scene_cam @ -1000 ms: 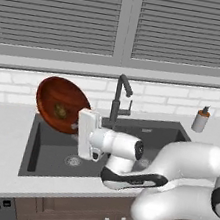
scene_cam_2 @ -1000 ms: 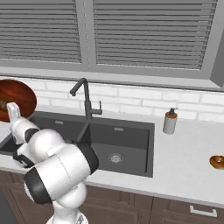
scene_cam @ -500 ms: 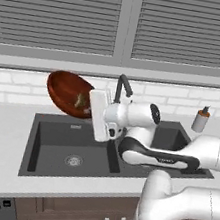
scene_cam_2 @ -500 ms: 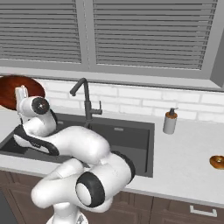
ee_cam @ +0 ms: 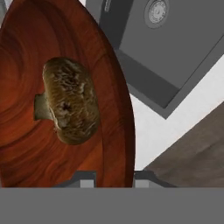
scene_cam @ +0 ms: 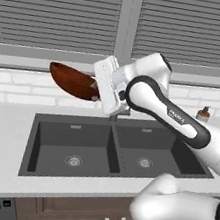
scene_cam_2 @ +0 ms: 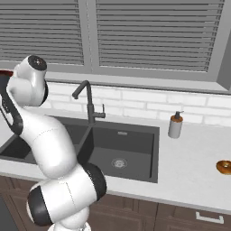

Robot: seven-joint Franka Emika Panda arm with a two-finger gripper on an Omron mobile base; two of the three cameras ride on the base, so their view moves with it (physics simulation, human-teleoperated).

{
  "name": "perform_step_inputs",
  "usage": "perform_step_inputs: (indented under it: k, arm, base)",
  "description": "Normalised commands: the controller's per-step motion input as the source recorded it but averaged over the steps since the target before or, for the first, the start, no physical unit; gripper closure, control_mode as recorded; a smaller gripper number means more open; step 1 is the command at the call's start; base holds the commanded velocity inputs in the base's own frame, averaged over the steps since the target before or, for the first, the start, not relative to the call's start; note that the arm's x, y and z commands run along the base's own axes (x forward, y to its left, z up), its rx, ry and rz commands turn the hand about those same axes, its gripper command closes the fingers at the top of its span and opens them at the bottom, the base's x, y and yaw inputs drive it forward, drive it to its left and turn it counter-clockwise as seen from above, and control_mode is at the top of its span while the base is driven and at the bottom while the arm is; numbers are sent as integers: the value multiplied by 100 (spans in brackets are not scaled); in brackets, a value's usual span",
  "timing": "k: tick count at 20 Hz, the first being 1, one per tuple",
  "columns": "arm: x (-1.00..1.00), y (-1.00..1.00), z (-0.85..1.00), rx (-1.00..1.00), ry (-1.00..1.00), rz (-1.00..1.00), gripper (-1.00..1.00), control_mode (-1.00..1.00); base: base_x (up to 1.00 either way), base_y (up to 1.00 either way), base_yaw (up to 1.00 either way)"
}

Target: Pick the mushroom from the sink and place it in the bowl. Then pick the bowl and place it in the microwave. Then close the microwave door and press the start button.

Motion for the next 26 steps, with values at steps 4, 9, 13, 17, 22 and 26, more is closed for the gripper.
perform_step_inputs:
  k: [4, 9, 13, 17, 22, 26]
  arm:
    - [-10, -11, -28, -5, 0, -2, 100, -100]
    - [-17, -2, -10, -30, -6, 0, 100, -100]
    - [-34, -23, 34, -16, -3, 0, 100, -100]
    - [-44, -47, 16, -3, 0, 2, 100, -100]
    - [-35, -52, 0, -2, 0, 3, 100, -100]
    - [0, -12, 0, -5, -9, 0, 100, -100]
  base:
    - [0, 0, 0]
    - [0, 0, 0]
    - [0, 0, 0]
    - [0, 0, 0]
    - [0, 0, 0]
    - [0, 0, 0]
